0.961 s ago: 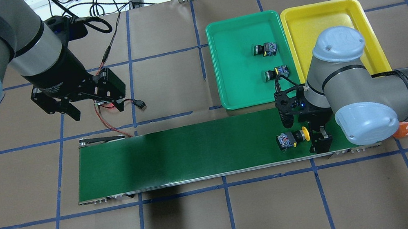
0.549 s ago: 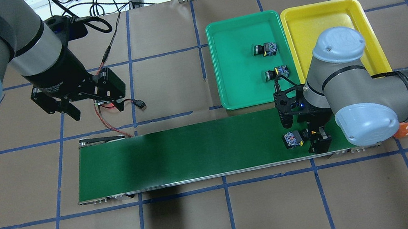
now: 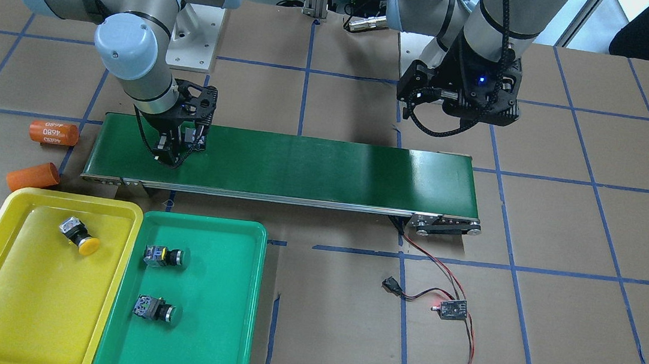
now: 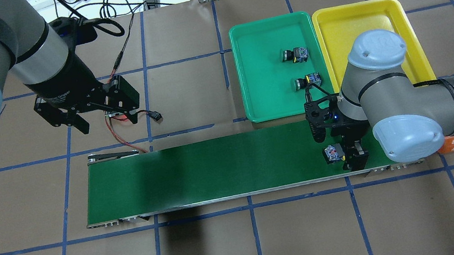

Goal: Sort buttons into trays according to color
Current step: 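Lower the right gripper and grasp the yellow-capped button, then carry the yellow-capped button into the yellow tray and release it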

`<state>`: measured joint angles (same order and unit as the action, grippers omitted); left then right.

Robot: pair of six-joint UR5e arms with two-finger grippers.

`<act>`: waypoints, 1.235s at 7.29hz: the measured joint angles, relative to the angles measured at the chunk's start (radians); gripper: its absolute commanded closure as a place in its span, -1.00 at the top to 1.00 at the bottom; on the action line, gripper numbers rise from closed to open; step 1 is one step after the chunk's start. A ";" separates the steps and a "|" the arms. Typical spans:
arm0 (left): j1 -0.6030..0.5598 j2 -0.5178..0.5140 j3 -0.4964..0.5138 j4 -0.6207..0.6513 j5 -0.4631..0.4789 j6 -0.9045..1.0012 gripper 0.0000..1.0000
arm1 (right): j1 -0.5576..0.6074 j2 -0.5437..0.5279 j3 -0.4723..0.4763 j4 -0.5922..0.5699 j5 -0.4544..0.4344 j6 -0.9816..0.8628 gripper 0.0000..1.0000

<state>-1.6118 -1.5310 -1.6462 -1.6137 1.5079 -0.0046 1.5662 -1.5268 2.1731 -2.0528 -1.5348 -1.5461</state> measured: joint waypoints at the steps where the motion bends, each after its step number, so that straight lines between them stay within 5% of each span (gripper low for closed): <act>1: 0.000 0.000 0.000 0.000 0.000 0.000 1.00 | 0.000 0.000 -0.004 0.000 -0.008 -0.002 -1.00; 4: 0.000 0.004 -0.001 -0.002 0.000 0.001 1.00 | -0.005 0.020 -0.109 0.028 -0.018 -0.018 -1.00; 8: -0.003 0.006 -0.015 0.002 -0.002 0.001 1.00 | -0.119 0.280 -0.544 0.106 -0.019 -0.115 -1.00; 9: -0.003 0.006 -0.025 0.006 -0.003 0.001 1.00 | -0.158 0.353 -0.607 0.086 -0.018 -0.164 -0.66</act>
<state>-1.6152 -1.5251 -1.6716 -1.6080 1.5051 -0.0040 1.4079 -1.1735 1.5657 -1.9666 -1.5527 -1.7103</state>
